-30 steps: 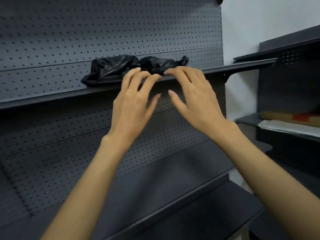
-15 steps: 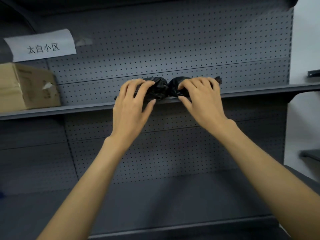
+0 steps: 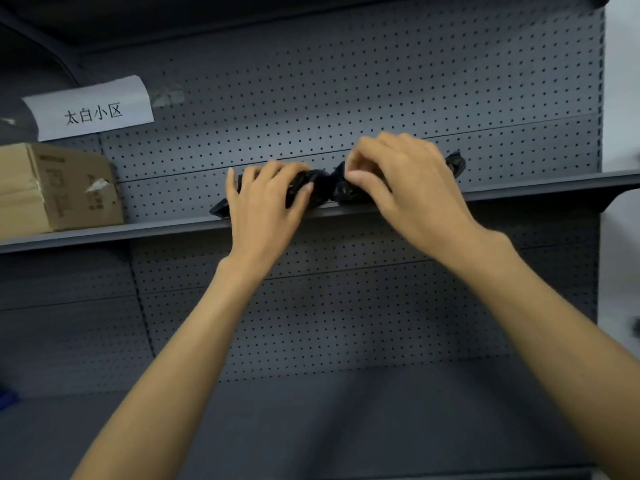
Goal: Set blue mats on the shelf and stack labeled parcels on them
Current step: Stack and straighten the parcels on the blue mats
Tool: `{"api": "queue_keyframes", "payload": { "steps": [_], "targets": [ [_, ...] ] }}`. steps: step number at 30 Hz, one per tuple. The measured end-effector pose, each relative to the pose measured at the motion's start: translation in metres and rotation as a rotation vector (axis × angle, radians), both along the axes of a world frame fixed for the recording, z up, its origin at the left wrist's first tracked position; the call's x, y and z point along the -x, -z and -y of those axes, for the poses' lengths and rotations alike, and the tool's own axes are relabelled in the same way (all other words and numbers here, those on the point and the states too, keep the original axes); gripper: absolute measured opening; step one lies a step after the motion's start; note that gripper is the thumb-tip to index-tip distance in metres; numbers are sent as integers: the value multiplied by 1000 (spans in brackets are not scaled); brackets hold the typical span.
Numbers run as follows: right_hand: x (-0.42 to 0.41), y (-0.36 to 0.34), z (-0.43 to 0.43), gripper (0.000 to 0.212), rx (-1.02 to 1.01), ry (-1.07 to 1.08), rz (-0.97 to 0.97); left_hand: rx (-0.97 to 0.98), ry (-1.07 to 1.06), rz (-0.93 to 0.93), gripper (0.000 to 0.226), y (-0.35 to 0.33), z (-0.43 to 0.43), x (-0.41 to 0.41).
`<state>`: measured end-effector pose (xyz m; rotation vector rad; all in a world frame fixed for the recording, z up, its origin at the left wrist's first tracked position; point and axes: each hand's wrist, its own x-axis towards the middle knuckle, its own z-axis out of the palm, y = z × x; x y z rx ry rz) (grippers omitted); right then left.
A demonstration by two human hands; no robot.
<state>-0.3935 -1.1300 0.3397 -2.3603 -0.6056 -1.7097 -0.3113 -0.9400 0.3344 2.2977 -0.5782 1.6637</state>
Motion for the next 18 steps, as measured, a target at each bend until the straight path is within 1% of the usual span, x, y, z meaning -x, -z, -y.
{"api": "queue_keyframes", "payload": {
  "steps": [2, 5, 6, 7, 9, 10, 11, 13, 15, 18],
  "targets": [
    [-1, -16, -1, 32, -36, 8, -31, 28, 1, 40, 23, -5, 4, 4],
    [-20, -43, -1, 39, -71, 92, -74, 42, 18, 99, 17, -11, 8, 10],
    [-31, -50, 1, 42, -81, 135, -148, 47, 30, 118, 18, -11, 8, 12],
    [-41, -54, 3, 48, -88, 180, -270, 56, 43, 131, 18, -9, 8, 15],
    [-60, -53, 7, 65, -87, 269, -580, 74, 65, 150, 18, -3, 9, 20],
    [-68, -49, 9, 72, -78, 315, -701, 82, 79, 142, 18, 0, 10, 22],
    [-74, -44, 11, 75, -64, 356, -768, 88, 99, 119, 20, 2, 11, 25],
    [-80, -37, 13, 73, -57, 396, -771, 103, 132, 30, 30, 1, 14, 29],
    [-80, -36, 12, 63, -70, 396, -713, 124, 116, -90, 42, -3, 15, 31],
    [-75, -33, 9, 52, -80, 406, -652, 152, 51, -213, 47, -7, 17, 30]
  ]
}}
